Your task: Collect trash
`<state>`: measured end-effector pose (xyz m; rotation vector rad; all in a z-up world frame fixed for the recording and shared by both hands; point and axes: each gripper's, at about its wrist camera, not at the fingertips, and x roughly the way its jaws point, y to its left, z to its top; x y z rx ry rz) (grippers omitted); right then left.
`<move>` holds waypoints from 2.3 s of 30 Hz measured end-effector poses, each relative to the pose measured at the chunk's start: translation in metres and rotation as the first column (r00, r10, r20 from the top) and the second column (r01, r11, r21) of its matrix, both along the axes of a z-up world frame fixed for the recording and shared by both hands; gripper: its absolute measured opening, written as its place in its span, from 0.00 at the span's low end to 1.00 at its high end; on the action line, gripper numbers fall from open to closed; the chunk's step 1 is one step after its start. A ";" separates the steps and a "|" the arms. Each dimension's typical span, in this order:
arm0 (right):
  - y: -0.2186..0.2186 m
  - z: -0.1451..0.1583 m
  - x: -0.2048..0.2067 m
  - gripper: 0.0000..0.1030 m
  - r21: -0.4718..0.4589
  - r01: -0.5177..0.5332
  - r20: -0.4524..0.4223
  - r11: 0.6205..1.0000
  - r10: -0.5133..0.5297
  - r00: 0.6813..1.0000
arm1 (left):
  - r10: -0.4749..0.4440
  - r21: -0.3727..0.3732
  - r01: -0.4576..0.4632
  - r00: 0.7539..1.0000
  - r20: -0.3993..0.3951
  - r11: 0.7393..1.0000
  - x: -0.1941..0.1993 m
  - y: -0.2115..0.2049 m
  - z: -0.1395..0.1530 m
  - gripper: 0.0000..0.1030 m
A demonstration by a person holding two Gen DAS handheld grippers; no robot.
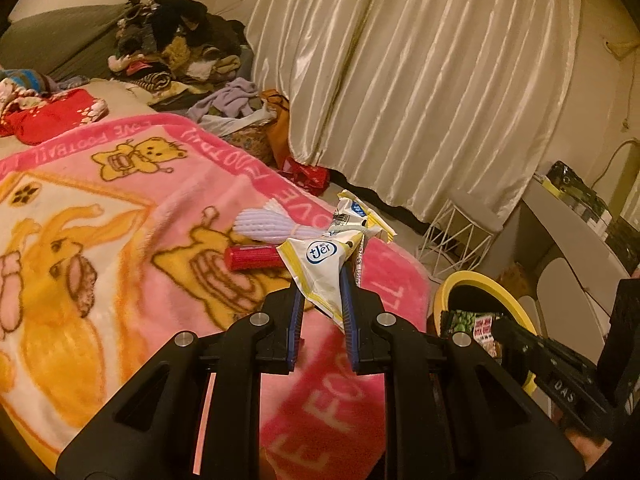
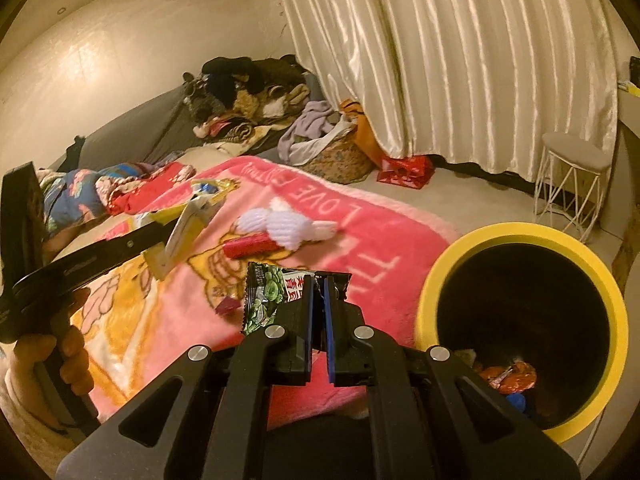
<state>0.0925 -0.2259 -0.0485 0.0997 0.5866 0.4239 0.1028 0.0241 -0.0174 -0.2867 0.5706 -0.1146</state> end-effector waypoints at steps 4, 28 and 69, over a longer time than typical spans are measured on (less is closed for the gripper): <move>-0.011 0.002 0.002 0.05 0.003 0.030 0.009 1.000 -0.030 1.000 | -0.022 0.006 0.022 1.000 0.005 1.000 -0.002 -0.009 0.002 0.12; -0.062 0.006 0.006 0.05 0.011 0.198 0.044 0.980 -0.199 0.979 | -0.142 0.038 0.141 0.990 0.017 0.989 -0.007 -0.057 0.009 0.12; -0.130 -0.014 0.014 0.05 0.049 0.371 -0.006 0.927 -0.371 0.929 | -0.299 0.083 0.301 0.954 -0.038 0.950 0.010 -0.125 -0.016 0.12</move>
